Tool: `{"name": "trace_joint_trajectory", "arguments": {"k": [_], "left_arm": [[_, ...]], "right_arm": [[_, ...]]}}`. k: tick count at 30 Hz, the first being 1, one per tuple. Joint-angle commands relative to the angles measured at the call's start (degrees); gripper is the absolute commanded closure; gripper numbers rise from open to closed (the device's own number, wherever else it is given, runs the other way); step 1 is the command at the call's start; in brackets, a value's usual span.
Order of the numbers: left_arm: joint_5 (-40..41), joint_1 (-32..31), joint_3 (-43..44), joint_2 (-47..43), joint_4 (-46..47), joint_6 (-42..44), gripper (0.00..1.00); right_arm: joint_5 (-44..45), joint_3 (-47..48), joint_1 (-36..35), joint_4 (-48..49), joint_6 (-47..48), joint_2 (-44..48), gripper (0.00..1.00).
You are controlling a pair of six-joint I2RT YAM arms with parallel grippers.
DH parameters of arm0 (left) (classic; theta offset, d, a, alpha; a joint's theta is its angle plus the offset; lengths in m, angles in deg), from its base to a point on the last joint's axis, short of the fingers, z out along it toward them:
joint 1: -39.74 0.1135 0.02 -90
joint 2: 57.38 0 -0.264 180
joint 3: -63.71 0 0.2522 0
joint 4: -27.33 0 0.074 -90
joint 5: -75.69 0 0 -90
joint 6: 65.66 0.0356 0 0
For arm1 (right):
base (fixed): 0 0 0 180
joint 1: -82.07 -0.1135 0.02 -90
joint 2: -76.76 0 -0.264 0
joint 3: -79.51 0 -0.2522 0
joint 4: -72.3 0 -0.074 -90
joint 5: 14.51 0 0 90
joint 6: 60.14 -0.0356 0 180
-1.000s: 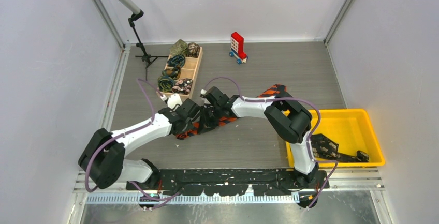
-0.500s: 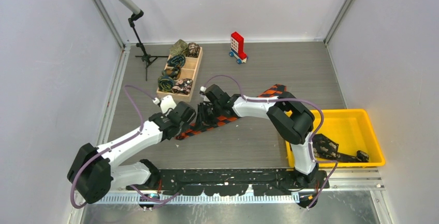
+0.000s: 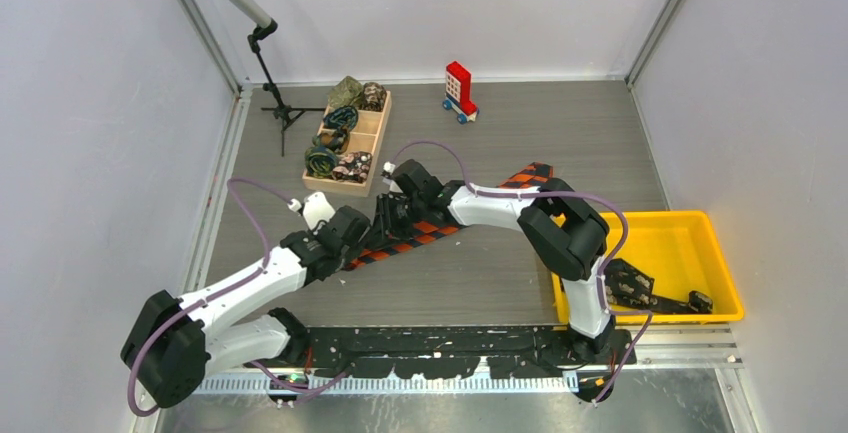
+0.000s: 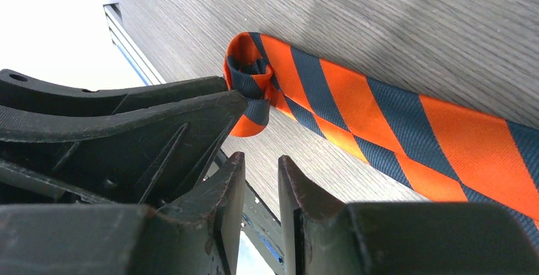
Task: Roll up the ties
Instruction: Roll the tie at the center of the board.
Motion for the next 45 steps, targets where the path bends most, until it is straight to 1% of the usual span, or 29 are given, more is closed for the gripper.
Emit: {"name": "trace_joint_trajectory", "arguments": {"k": [1,4,11,16,19,20,22,30,34,38,45], "left_arm": [[2.98,-0.18,1.56,-1.01,1.71,-0.65,0.65],[3.94,-0.23,3.02,-2.52,-0.45,0.55,0.59],[6.2,-0.18,3.97,-8.05,-5.28,3.53,0.52],[8.92,-0.17,4.41,-12.55,-10.5,4.68,0.51],[10.21,-0.17,4.51,-15.44,-13.3,6.03,0.51],[10.67,-0.1,4.74,-16.29,-14.23,6.44,0.51],[11.6,-0.13,5.29,-17.54,-16.49,7.27,0.51],[15.34,-0.15,7.74,-22.66,-24.68,7.66,0.51],[16.8,-0.14,8.29,-24.62,-27.12,7.74,0.51],[17.36,-0.09,7.93,-26.21,-28.23,7.74,0.51],[17.34,-0.09,7.1,-27.67,-28.44,7.61,0.52]], "right_arm": [[0.85,2.27,-0.42,0.05,-0.39,3.08,0.68],[3.13,2.73,-0.99,-1.75,-0.9,3.62,0.63],[8.44,3.59,-3.53,-3.2,-6.07,3.5,0.53],[11.33,6.07,-5.44,-4.45,-7.88,2.93,0.45],[13.58,8.18,-6.57,-6.5,-7.98,2.49,0.42],[14.58,9.2,-6.97,-7.57,-7.95,2.32,0.39],[16.38,10.95,-7.59,-9.83,-7.75,1.55,0.38],[20.64,17.25,-9.63,-16.68,-6.51,-2.92,0.38],[21.68,20.21,-10.57,-19.35,-5.6,-5.39,0.41],[22.55,22.44,-11.31,-21.58,-4.61,-7.3,0.45],[22.76,25.21,-11.94,-23.43,-3.69,-9.82,0.48]]}}
